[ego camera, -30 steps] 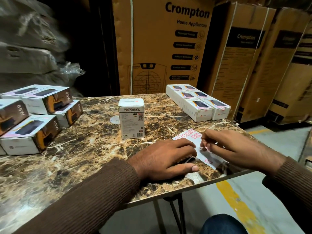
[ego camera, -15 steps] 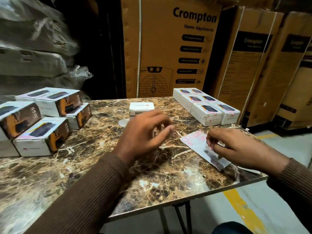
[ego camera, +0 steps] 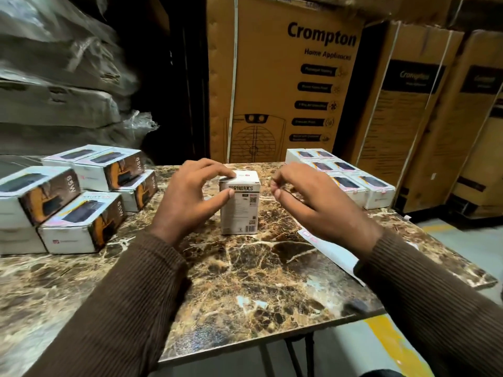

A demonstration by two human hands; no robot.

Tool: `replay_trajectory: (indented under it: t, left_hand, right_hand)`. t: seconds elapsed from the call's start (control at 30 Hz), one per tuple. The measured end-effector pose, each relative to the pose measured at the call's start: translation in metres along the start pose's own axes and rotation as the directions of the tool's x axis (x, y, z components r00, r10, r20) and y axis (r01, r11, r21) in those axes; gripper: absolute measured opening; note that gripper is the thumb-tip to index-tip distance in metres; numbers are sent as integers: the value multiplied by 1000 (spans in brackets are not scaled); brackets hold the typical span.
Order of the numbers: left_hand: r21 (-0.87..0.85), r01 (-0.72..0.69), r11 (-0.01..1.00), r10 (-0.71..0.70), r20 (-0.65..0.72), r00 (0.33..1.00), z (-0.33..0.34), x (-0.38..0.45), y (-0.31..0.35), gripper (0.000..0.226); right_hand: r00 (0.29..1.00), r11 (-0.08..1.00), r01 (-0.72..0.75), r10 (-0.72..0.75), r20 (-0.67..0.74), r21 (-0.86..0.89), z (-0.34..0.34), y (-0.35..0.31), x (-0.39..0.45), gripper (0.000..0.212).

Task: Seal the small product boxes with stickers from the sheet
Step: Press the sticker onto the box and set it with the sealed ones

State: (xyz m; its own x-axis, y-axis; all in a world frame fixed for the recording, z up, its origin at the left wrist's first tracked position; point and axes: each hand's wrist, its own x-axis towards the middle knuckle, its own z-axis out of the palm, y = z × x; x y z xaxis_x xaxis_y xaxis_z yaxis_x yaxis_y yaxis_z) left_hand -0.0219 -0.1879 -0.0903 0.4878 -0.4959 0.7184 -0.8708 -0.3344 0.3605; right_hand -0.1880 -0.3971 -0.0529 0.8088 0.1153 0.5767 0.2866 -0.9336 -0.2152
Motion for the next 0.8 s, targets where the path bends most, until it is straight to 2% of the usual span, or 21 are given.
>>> replay_trajectory:
  t: [0.23,0.6,0.8]
  left_hand:
    - [-124,73,990,-78,-34,996,7,0,0,25]
    - [-88,46,995,-51,-58,997,9,1,2,25]
    - [-82,51,995,-56,-62,997,11,1,2,25]
  right_hand:
    - [998,989,-43,34,-61,-139,32,-8,45,9]
    - [992,939,-70,29,-125,-338,47,-8,50,14]
    - [985,937,-103,50,-166,-332,54,-8,49,12]
